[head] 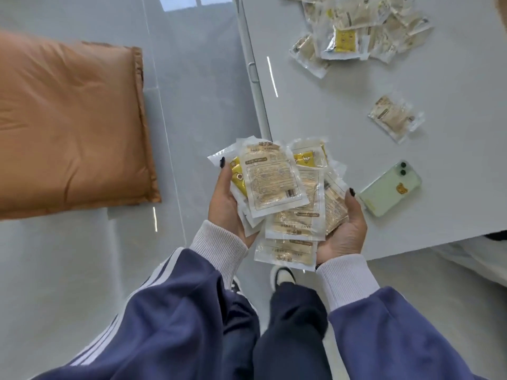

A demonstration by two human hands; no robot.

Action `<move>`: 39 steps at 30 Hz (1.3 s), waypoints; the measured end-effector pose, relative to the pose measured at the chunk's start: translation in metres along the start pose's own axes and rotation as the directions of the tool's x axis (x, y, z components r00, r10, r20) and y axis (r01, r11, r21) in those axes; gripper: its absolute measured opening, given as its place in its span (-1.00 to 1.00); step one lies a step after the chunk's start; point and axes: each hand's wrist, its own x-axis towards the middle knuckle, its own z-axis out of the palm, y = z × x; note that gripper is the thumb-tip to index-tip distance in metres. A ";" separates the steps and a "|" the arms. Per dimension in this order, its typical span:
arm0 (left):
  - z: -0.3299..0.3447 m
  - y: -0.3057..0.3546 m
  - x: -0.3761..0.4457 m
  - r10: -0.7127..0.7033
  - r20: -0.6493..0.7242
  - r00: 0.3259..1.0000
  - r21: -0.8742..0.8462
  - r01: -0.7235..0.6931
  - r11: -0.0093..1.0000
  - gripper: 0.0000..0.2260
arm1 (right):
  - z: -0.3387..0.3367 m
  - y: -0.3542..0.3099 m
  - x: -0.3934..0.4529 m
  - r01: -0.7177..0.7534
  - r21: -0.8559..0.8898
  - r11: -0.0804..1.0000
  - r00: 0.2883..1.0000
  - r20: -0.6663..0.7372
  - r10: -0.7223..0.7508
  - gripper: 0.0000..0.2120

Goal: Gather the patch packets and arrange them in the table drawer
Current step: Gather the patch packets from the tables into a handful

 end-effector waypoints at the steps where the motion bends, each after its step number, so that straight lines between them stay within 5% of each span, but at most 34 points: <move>1: 0.004 0.013 0.007 -0.011 0.000 1.000 0.017 0.011 1.000 -0.41 | 0.008 0.003 0.007 0.015 0.018 1.000 1.000 -0.007 -0.014 -0.33; 4: 0.015 0.045 0.030 -0.031 -0.015 0.999 0.038 0.032 0.999 -0.44 | 0.042 0.003 0.025 0.063 0.070 0.996 0.998 -0.018 -0.062 -0.19; 7: 0.034 0.075 0.058 -0.072 0.009 0.997 0.072 0.071 0.995 -0.45 | 0.066 -0.004 0.054 0.091 0.096 0.991 0.996 -0.017 -0.090 -0.35; 16: 0.095 0.151 0.156 -0.118 -0.003 0.993 0.156 0.117 0.981 -0.50 | 0.154 -0.042 0.138 0.086 0.137 0.987 0.994 -0.076 -0.076 -0.35; 22: 0.130 0.174 0.212 -0.139 -0.033 0.990 0.261 0.142 0.955 -0.45 | 0.187 -0.080 0.179 0.121 0.114 0.986 0.984 -0.147 -0.104 -0.52; 27: 0.167 0.187 0.269 -0.188 -0.042 0.981 0.435 0.187 0.881 -0.50 | 0.205 -0.113 0.210 0.130 0.127 0.983 0.979 -0.173 -0.107 -0.59; 35: 0.222 0.192 0.372 -0.336 -0.103 0.936 0.555 0.334 0.762 -0.77 | 0.226 -0.156 0.267 0.374 0.220 0.901 0.887 -0.369 -0.278 -0.59; 39: 0.241 0.189 0.407 -0.362 -0.174 0.916 0.705 0.372 0.604 -0.59 | 0.228 -0.175 0.282 0.462 0.217 0.860 0.854 -0.370 -0.365 -0.82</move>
